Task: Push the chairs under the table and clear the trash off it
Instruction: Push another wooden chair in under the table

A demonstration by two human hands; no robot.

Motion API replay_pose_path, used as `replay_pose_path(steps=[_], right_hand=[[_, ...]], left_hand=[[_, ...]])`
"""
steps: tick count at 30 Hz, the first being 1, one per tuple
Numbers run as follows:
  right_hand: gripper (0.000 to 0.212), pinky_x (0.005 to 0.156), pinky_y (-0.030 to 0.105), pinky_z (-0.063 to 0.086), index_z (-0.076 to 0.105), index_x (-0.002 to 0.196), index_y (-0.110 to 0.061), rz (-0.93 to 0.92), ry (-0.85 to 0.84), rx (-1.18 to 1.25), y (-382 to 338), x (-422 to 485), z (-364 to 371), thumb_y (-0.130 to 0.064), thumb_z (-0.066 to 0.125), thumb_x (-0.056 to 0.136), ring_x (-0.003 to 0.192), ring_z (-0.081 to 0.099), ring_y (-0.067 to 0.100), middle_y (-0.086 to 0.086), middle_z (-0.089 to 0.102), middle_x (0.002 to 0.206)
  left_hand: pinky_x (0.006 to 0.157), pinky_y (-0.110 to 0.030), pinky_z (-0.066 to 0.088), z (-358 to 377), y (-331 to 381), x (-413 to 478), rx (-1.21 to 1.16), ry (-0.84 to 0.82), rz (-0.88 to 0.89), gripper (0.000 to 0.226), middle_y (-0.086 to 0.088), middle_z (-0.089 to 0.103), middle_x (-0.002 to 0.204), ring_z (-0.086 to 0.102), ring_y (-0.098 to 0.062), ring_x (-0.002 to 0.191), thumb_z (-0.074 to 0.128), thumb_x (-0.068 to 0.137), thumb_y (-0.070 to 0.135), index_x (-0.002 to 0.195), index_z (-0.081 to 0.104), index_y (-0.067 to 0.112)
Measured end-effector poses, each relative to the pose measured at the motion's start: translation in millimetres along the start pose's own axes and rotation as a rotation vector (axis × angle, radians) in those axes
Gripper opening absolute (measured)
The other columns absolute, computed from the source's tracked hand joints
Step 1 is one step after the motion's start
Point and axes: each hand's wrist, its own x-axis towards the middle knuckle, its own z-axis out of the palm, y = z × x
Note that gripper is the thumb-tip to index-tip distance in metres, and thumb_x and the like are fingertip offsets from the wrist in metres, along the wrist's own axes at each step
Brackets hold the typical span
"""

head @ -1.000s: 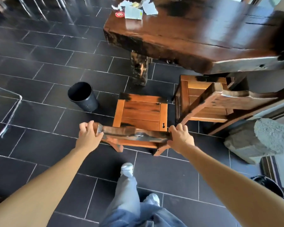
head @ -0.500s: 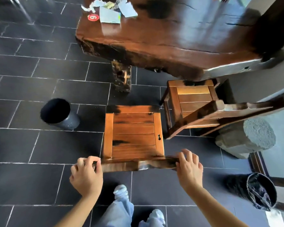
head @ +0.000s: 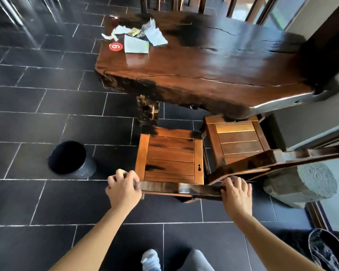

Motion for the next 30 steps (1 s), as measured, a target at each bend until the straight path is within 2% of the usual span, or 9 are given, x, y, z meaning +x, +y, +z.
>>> replay_pose_path(steps=[3,6,12,16,20,24,27,30], right_hand=[[0.023,0.098,0.052,0.034,0.06,0.097,-0.018,0.0,-0.004,0.0,1,27,-3,-0.018,0.07,0.076,0.11,0.046,0.035,0.01,0.056,0.11],[0.023,0.099,0.052,0.034,0.059,0.097,-0.015,-0.005,-0.013,-0.002,2,51,-6,-0.017,0.07,0.077,0.111,0.045,0.036,0.013,0.055,0.109],[0.029,0.104,0.05,0.025,0.054,0.11,-0.011,0.034,-0.058,-0.019,-6,102,-15,-0.02,0.064,0.084,0.122,0.039,0.038,0.017,0.052,0.119],[0.029,0.105,0.05,0.026,0.052,0.115,-0.014,-0.009,-0.087,-0.029,7,137,-19,-0.023,0.059,0.088,0.125,0.037,0.036,0.015,0.05,0.122],[0.029,0.106,0.046,0.027,0.049,0.116,-0.016,-0.063,-0.147,-0.029,27,160,-29,-0.027,0.057,0.09,0.126,0.035,0.034,0.012,0.047,0.125],[0.033,0.104,0.043,0.036,0.044,0.118,-0.018,-0.119,-0.261,-0.021,37,170,-42,-0.029,0.056,0.09,0.12,0.038,0.032,0.009,0.045,0.125],[0.046,0.095,0.041,0.046,0.041,0.122,-0.02,-0.209,-0.386,-0.055,40,175,-57,-0.03,0.063,0.083,0.116,0.041,0.03,0.006,0.043,0.123],[0.061,0.094,0.042,0.049,0.043,0.125,-0.023,-0.247,-0.578,-0.013,40,189,-71,-0.036,0.072,0.074,0.117,0.046,0.03,0.005,0.042,0.125]], left_hand=[[0.082,-0.042,0.044,-4,11,24,0.034,-0.072,0.042,0.032,0.0,0.041,0.113,0.038,-0.027,0.108,0.07,0.074,0.016,0.098,0.053,0.027],[0.086,-0.042,0.042,-8,23,46,0.031,-0.122,0.048,0.036,0.0,0.037,0.114,0.035,-0.026,0.108,0.068,0.074,0.011,0.1,0.05,0.027],[0.083,-0.037,0.037,-15,48,103,0.035,-0.214,0.048,0.037,-0.002,0.032,0.116,0.029,-0.023,0.102,0.063,0.078,0.005,0.1,0.046,0.029],[0.078,-0.033,0.036,-8,67,113,0.056,-0.172,0.038,0.039,-0.001,0.032,0.114,0.025,-0.019,0.095,0.066,0.077,0.007,0.1,0.043,0.029],[0.082,-0.036,0.043,3,84,108,0.061,-0.139,0.067,0.039,-0.003,0.033,0.117,0.033,-0.024,0.104,0.067,0.079,0.011,0.106,0.043,0.026],[0.087,-0.038,0.045,9,93,106,0.053,-0.148,0.047,0.042,-0.003,0.033,0.12,0.034,-0.024,0.108,0.068,0.078,0.012,0.106,0.041,0.027],[0.087,-0.04,0.044,9,92,107,0.057,-0.183,0.016,0.04,-0.004,0.032,0.122,0.033,-0.026,0.11,0.066,0.08,0.013,0.109,0.042,0.027],[0.089,-0.042,0.042,4,93,110,0.074,-0.261,-0.042,0.042,-0.004,0.03,0.123,0.031,-0.026,0.114,0.066,0.081,0.016,0.113,0.042,0.026]])
